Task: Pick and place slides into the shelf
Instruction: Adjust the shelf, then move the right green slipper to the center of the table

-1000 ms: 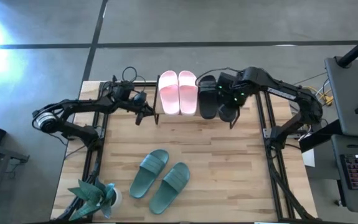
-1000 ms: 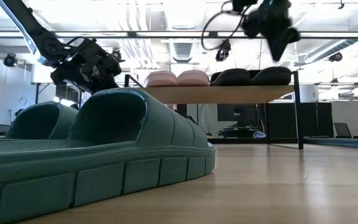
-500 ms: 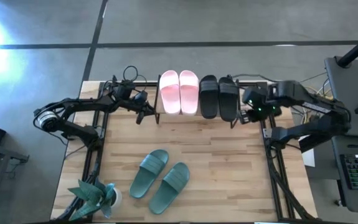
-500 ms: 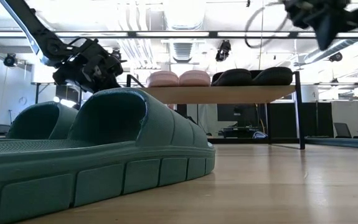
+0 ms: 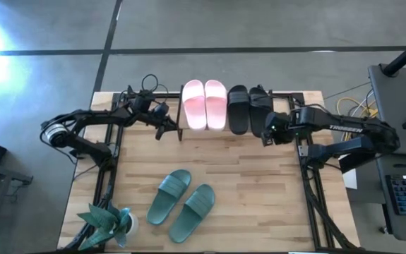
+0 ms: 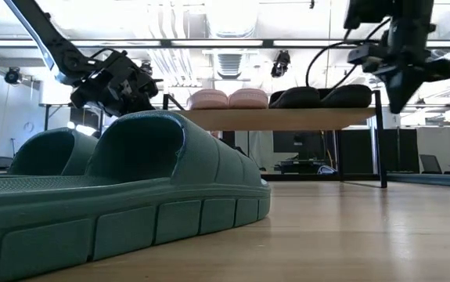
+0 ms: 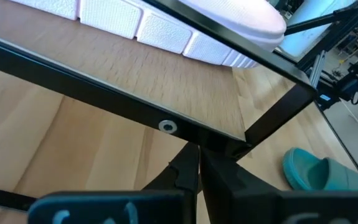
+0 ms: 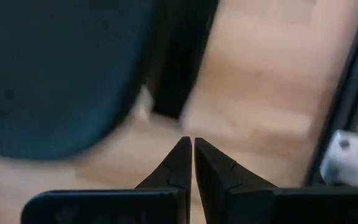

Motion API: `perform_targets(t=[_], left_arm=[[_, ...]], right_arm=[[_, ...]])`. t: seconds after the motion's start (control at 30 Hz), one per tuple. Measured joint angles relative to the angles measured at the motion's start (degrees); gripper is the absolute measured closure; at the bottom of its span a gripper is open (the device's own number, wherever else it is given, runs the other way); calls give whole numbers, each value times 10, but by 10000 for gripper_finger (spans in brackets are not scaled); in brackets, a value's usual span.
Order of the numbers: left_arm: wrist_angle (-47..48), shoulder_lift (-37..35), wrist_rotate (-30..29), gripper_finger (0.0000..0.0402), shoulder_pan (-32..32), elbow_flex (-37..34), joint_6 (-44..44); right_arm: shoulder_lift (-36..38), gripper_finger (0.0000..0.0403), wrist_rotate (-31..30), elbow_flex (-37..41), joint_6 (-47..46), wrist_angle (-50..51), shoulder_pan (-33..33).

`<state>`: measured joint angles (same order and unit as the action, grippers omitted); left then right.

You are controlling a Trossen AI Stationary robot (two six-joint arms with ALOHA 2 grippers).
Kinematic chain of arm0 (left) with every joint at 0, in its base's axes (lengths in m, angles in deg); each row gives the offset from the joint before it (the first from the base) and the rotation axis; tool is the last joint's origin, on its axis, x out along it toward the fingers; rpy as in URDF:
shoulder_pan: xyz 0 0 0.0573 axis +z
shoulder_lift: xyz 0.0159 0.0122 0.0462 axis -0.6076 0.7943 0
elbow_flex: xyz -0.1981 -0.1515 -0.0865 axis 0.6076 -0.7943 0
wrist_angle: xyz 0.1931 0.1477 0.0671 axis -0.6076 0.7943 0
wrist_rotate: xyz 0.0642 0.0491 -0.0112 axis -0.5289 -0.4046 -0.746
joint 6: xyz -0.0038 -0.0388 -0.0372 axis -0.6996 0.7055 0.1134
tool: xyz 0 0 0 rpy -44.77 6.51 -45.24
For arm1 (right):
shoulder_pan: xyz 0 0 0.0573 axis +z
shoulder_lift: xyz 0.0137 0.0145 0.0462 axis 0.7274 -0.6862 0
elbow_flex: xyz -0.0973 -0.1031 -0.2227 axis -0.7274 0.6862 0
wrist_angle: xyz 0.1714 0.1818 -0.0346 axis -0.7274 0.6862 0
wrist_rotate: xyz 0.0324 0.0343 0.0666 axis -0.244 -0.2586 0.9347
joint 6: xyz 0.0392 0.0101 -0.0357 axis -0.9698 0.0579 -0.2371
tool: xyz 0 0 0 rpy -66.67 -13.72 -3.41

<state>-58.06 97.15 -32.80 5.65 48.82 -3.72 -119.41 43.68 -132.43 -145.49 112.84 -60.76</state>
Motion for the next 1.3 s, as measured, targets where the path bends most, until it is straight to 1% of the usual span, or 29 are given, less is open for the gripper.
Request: perform_targets(t=[0.07,0.13,0.33,0.63,0.77,0.83,0.97,1.07,1.13,1.2,1.23,1.3], left_arm=[[0,8,0,401,0,7,0],[0,18,0,401,0,16,0],[-3,38,1,401,0,31,1],[-9,40,-3,401,2,32,0],[-12,35,-9,401,2,32,1],[5,26,-8,401,2,29,7],[74,-9,-9,401,2,11,-15],[105,-60,-5,401,1,3,-7],[130,-104,15,401,-3,2,40],[129,-144,57,401,-17,2,112],[127,-160,79,401,-28,2,141],[107,-186,91,402,-52,2,176]], right_arm=[[0,390,-16,1,16,-26,-17],[0,390,-15,0,42,-53,-38],[-5,390,-23,-3,92,-64,-84],[-5,390,-45,-3,139,-71,-108],[-7,390,-43,-2,153,-87,-123],[-4,390,-35,-4,153,-63,-123],[17,390,-33,-14,138,10,-99],[51,390,-27,-25,131,26,-68],[73,390,-7,-31,119,15,-38],[90,390,13,-34,108,-11,-1],[94,390,16,-35,98,-28,19],[95,390,12,-32,75,-59,62]])
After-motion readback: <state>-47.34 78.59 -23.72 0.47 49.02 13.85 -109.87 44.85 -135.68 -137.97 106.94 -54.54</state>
